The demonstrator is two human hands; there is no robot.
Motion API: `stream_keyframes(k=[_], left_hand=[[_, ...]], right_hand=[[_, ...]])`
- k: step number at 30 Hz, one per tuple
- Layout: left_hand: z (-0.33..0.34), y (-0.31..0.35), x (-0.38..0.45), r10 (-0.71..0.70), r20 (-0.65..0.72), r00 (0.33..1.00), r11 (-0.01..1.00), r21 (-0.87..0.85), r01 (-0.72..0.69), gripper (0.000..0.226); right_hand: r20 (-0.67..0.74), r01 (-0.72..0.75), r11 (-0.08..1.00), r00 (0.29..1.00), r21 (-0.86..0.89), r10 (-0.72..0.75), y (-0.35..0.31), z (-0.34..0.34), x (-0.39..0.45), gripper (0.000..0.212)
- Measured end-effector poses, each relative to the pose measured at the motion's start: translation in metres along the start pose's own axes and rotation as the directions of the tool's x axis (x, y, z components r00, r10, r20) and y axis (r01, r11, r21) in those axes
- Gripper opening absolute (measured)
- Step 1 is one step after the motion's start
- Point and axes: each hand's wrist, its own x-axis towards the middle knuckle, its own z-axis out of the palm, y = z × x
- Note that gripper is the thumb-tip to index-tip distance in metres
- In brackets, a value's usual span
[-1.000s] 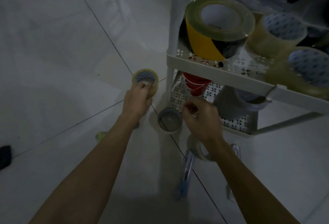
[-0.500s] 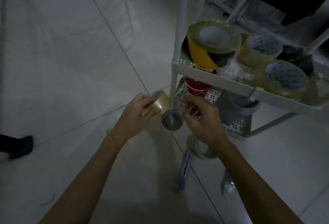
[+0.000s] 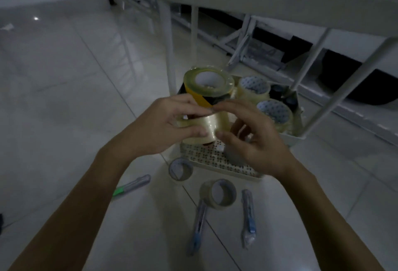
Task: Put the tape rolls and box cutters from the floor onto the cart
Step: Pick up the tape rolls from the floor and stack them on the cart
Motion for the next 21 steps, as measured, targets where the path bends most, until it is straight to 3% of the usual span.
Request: stream_keyframes(k=[7,11,13,16,18,21], left_hand=[[0.017,0.013,0.034,0.142,0.012,0.990,0.985,0.094,-0.142,0.039],[0.026,0.016,0.044,0.210,-0.212,0.954,0.975,0.110,-0.190,0.045],[0.033,0.013,0.049,0.140,-0.297,0.945,0.989,0.079,-0.122,0.040],[0.045,-0.006,0.058,0.037,-0.318,0.947,0.993,0.119,0.001,0.036],[0.050,-0.024,0.068,-0.043,-0.369,0.928,0.974,0.193,0.122,0.052],[0.054,-0.048,0.084,-0.190,-0.386,0.903,0.935,0.210,0.287,0.098]], right_hand=[[-0.002,-0.066,0.979,0.998,-0.193,0.067,-0.004,-0.038,-0.001,0.033],[-0.116,-0.137,0.954,0.987,-0.265,0.110,-0.001,-0.044,-0.005,0.030],[-0.204,-0.166,0.945,0.973,-0.282,0.110,0.003,-0.049,-0.005,0.029],[-0.303,-0.216,0.934,0.944,-0.285,0.126,0.009,-0.053,0.000,0.025],[-0.323,-0.214,0.928,0.940,-0.304,0.111,0.015,-0.051,0.010,0.022],[-0.290,-0.185,0.928,0.953,-0.325,0.088,0.025,-0.040,0.034,0.021]])
